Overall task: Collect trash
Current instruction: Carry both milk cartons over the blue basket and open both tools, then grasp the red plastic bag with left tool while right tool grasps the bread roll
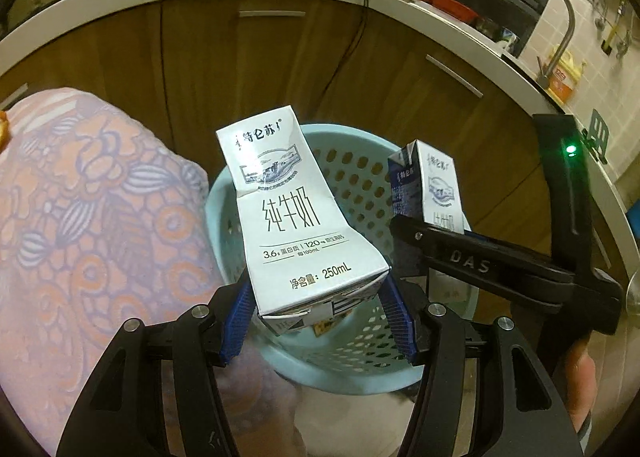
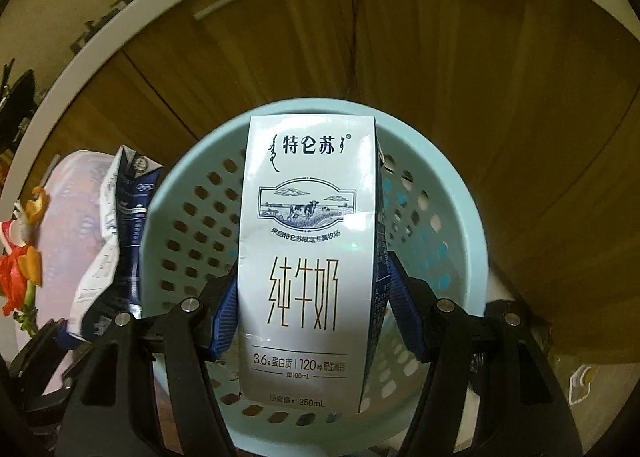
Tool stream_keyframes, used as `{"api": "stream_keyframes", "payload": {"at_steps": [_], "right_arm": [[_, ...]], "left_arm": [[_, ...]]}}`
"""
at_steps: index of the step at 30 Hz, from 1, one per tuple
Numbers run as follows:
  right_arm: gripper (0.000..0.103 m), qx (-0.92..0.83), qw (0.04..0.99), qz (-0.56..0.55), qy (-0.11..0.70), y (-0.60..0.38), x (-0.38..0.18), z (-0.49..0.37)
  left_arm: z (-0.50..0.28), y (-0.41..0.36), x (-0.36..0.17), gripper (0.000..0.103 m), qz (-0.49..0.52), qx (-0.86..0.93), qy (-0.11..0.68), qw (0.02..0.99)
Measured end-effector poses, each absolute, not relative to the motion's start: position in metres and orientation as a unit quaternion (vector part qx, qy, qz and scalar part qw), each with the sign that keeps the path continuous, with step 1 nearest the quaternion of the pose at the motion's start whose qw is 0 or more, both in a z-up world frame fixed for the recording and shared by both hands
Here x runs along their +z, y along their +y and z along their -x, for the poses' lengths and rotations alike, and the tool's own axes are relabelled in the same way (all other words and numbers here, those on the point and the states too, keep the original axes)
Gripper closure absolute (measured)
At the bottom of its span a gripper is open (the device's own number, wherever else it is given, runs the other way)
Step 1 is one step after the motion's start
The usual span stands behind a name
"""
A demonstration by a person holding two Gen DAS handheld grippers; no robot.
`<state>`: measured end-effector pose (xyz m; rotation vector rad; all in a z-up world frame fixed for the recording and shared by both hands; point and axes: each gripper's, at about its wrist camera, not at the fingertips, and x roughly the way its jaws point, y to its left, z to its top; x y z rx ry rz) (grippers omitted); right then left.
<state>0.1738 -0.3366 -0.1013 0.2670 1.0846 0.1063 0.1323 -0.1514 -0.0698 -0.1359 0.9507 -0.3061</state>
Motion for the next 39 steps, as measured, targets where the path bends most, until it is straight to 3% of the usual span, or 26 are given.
{"api": "stream_keyframes", "payload": {"at_steps": [4, 21, 39], "right_arm": [[0.039, 0.049, 0.842, -0.127, 0.522, -0.333, -0.1, -0.18], [0.038, 0.108, 0.876, -0.088, 0.461, -0.286, -0.033, -0.162], [0.046, 0.255, 0.878, 0.013, 0.404, -0.12, 0.018, -0.136]], "left_arm": [[-0.136, -0.154, -0.063, 0.037, 0.058, -0.145, 0.449, 0.88], [-0.1, -0.108, -0.018, 0.038, 0.074, -0.117, 0.395, 0.908], [-0.035, 0.067, 0.048, 0.037, 0.139, 0.049, 0.308, 0.94]]}}
